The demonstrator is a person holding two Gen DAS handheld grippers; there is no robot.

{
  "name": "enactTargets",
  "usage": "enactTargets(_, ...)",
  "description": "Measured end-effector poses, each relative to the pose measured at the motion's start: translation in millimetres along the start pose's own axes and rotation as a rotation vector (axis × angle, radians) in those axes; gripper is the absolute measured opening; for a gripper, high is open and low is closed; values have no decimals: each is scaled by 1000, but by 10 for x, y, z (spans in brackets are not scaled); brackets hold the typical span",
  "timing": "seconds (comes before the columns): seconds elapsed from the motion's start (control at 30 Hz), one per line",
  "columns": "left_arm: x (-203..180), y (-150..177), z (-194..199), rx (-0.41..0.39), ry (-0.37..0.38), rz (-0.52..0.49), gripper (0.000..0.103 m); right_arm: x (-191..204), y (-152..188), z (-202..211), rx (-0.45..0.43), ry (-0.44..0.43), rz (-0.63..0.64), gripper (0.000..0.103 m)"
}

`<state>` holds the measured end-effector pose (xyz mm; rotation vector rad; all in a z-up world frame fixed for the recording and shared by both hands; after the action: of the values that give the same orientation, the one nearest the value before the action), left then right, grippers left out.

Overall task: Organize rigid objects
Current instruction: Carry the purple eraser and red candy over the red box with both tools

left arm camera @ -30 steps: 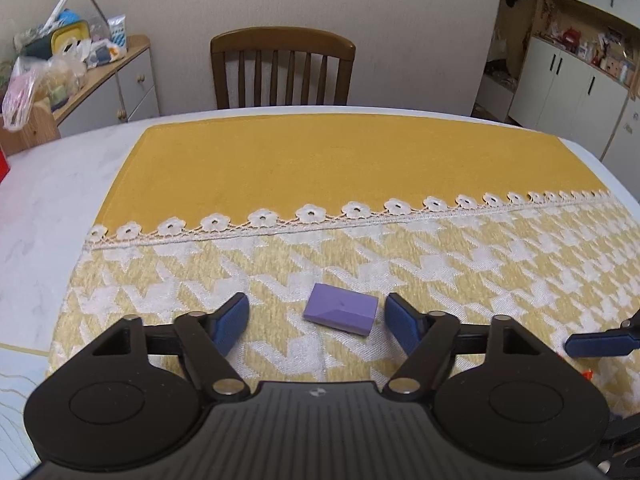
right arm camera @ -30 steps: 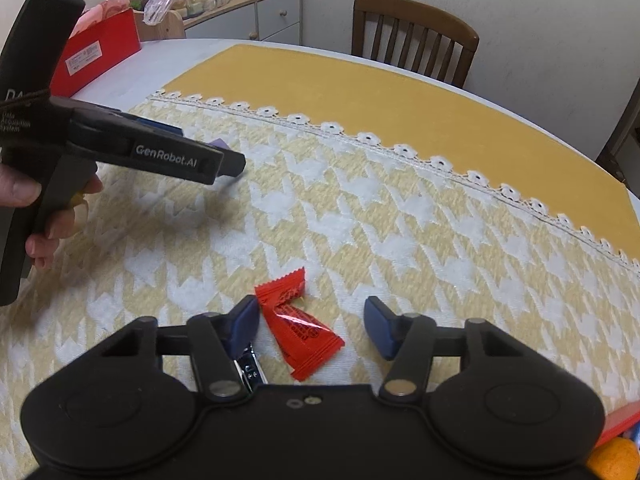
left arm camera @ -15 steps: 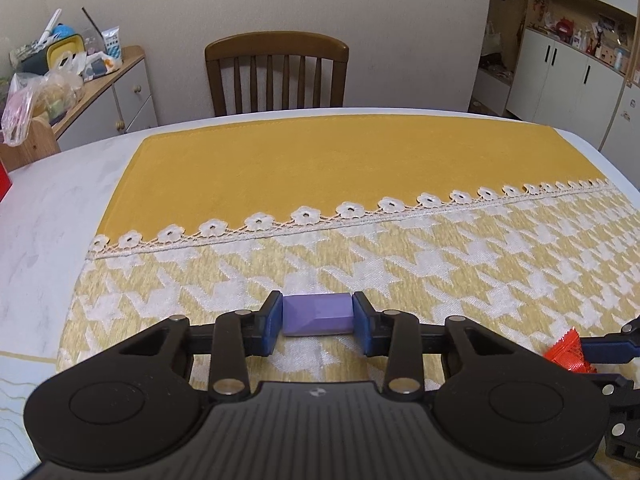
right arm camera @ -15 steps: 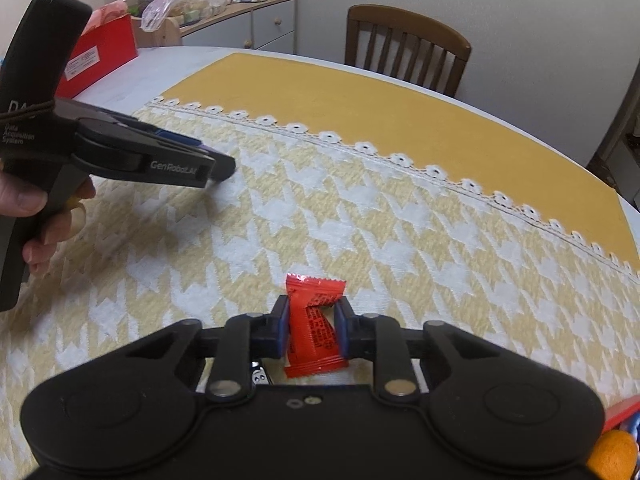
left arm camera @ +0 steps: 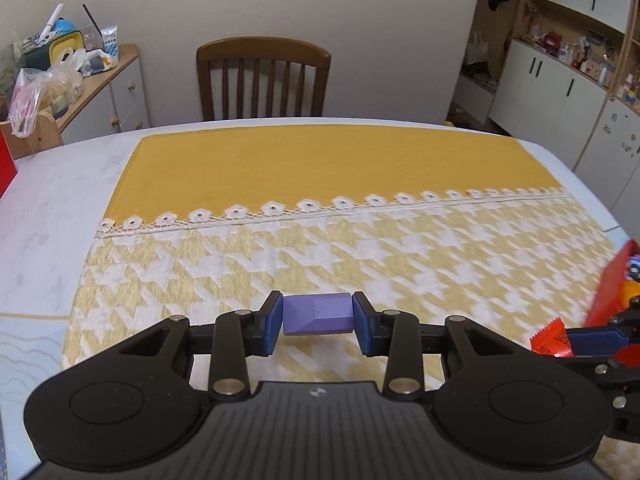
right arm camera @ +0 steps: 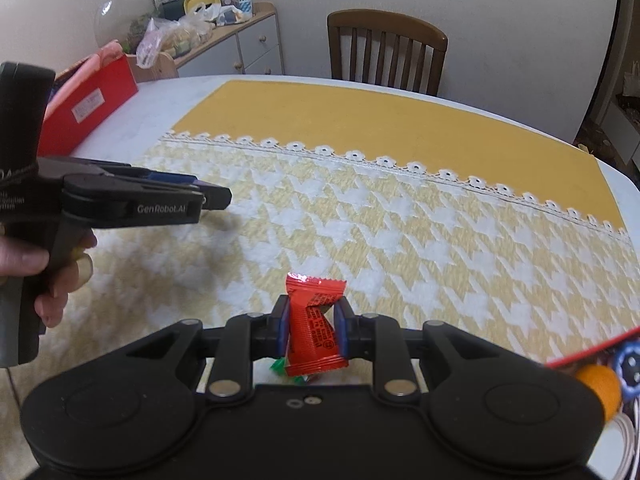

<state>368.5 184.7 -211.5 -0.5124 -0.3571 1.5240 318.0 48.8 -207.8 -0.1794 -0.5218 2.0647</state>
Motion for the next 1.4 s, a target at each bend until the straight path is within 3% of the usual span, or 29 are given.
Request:
enactTargets(0.4, -418, 127, 739, -27, 66, -46, 36, 2, 156, 791, -58, -35, -20, 21)
enactTargets(0.83, -1201, 104, 1335, -78, 146, -172, 36, -390, 420, 1483, -118, -49, -84, 21)
enactTargets(1.1, -1857, 59, 1400, -85, 188, -255, 36, -825, 633, 1715, -151, -25, -138, 21)
enactTargets(1.4, -2565, 35, 1196, -45, 236, -312, 36, -1461, 1014, 1841, -150, 13, -214, 21)
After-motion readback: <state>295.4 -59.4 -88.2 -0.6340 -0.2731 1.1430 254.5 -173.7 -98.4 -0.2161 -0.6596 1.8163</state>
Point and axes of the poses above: each gripper's, at about its wrist camera, not at the fingertips, and z roughly against the way its jaws point, x to its left, y to its underside, the point moved 10 cm from there along -z, roughly the way its jaws point, and after that the axes turned 12 degrees about x, right-handed, at the moved point
